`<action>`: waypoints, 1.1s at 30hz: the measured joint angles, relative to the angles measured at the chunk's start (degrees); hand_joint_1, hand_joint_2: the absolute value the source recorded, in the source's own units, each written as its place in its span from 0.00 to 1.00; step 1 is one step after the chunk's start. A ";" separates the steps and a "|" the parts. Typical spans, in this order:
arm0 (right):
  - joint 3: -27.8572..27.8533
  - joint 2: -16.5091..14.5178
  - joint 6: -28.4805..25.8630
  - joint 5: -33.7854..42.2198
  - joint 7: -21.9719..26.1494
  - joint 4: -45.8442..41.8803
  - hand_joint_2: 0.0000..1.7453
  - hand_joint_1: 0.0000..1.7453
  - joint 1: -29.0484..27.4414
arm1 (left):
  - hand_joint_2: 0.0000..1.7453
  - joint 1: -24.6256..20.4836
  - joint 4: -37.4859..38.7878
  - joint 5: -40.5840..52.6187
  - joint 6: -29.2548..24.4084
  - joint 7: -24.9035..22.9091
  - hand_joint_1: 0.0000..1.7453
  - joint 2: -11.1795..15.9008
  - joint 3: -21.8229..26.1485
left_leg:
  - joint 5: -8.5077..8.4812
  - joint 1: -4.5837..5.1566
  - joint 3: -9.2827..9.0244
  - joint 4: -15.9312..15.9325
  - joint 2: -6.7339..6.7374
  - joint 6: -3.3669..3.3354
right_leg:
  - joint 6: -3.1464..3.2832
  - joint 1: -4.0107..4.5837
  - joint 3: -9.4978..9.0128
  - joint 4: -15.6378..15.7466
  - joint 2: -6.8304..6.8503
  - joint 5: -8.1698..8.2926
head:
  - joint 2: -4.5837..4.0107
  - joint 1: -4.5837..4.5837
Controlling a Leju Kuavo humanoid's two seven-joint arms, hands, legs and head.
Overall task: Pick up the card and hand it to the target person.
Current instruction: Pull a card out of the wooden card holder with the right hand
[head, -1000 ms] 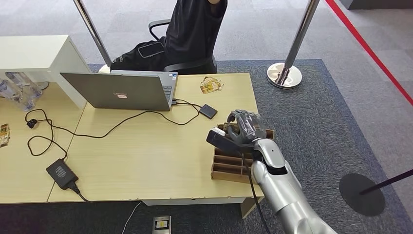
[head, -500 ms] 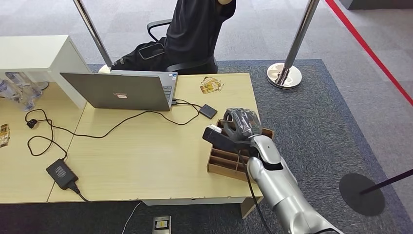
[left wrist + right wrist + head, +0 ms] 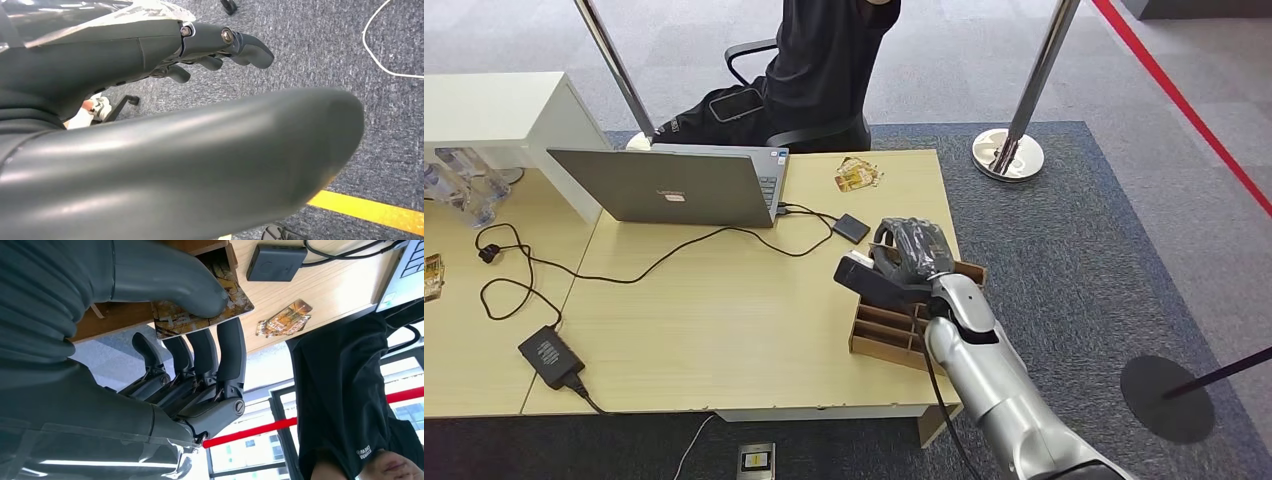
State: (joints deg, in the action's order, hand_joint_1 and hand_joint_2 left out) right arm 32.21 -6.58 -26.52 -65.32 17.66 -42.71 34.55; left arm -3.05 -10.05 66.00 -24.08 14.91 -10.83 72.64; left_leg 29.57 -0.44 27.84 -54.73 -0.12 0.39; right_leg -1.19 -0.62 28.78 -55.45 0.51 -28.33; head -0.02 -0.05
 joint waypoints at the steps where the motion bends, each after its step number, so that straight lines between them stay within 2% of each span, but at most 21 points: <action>1: 0.08 0.02 0.00 0.31 0.02 -0.05 1.00 0.84 0.06 | 0.00 0.00 0.01 0.01 -0.02 -0.01 0.00 0.01 0.03 | 0.00 0.00 0.00 0.00 0.00 0.00 | 0.00 0.00 0.00 0.00 0.00 0.00 | 0.00 0.00; 12: 0.60 0.86 -1.10 1.45 -0.79 -3.08 1.00 0.83 -0.33 | 0.00 0.00 0.13 0.12 -0.05 0.04 0.00 0.08 0.10 | 0.00 0.00 0.00 0.00 0.00 0.00 | 0.00 0.00 0.01 0.00 0.00 0.00 | 0.01 0.00; 23: 0.57 4.03 -0.75 1.15 -2.44 -13.10 1.00 0.84 -3.95 | 0.00 -0.05 0.15 0.81 0.08 0.11 0.00 0.25 0.08 | 0.00 0.00 0.00 0.00 0.00 0.00 | 0.00 0.00 0.03 0.01 0.00 0.00 | 0.00 -0.01; 33: 0.57 5.68 0.62 1.38 -2.23 -21.26 1.00 0.84 -5.46 | 0.00 -0.11 0.15 1.13 0.16 -0.02 0.00 0.37 0.08 | 0.00 0.00 0.00 0.00 0.00 0.00 | 0.00 0.00 0.02 0.01 0.00 0.00 | 0.02 0.00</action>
State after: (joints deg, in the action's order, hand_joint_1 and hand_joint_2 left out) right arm 32.79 -0.91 -25.90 -63.94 15.42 -63.98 29.09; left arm -3.16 -9.90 67.12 -23.91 14.89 -10.45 72.72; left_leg 29.57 -0.44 27.85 -54.73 -0.11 0.39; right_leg -1.19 -0.62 28.81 -55.44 0.51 -28.33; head 0.00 -0.05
